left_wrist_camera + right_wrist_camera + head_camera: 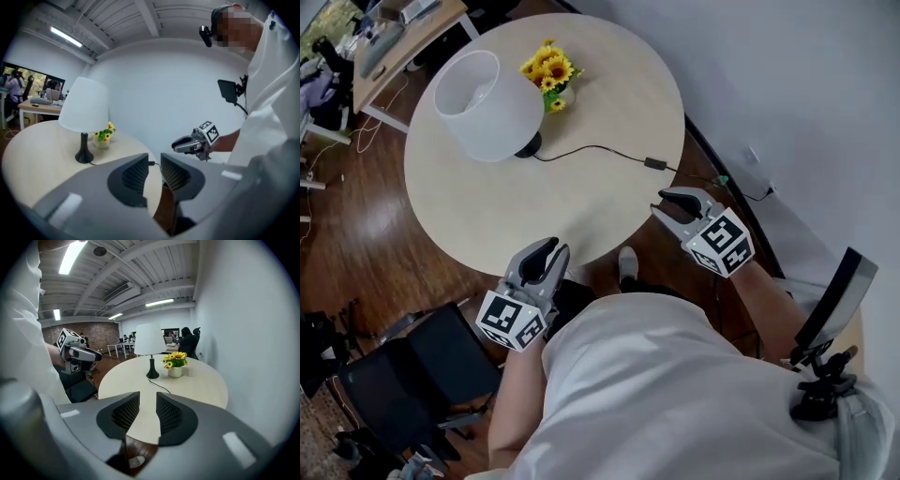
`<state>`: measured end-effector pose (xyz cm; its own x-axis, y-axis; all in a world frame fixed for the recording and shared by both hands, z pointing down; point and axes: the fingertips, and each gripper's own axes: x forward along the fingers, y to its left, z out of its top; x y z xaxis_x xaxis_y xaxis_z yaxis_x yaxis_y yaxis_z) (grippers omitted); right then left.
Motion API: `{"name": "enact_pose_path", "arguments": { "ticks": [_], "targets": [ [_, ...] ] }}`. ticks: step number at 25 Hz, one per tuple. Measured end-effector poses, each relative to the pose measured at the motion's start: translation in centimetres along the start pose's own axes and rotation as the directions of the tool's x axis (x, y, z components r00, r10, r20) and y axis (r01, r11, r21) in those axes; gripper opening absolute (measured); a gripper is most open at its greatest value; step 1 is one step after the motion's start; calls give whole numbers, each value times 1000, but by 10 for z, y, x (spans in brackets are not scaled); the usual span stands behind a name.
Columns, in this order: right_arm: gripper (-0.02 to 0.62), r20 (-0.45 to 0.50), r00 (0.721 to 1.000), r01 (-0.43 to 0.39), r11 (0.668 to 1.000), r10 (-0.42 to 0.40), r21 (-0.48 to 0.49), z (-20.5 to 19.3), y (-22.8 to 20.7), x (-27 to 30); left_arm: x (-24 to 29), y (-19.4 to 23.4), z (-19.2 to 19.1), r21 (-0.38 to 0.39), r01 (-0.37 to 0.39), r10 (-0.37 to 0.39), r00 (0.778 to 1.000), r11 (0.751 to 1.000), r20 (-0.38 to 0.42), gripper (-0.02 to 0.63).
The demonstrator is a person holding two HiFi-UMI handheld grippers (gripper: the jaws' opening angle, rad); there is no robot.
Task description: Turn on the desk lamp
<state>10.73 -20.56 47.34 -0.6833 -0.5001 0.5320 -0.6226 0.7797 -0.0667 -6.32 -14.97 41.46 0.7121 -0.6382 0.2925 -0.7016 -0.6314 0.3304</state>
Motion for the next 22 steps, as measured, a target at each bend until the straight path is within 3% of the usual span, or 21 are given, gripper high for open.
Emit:
{"name": "enact_pose_path", "arguments": {
  "ticks": [9,22],
  "targets": [
    [112,-26,999,34,999,-34,1,1,-34,21,13,14,12,21,28,-28,999,999,-36,83],
    [143,-263,962,58,996,-75,-72,-100,-121,70,7,36,4,-15,-14,14,999,1000,-45,83]
  ]
}}
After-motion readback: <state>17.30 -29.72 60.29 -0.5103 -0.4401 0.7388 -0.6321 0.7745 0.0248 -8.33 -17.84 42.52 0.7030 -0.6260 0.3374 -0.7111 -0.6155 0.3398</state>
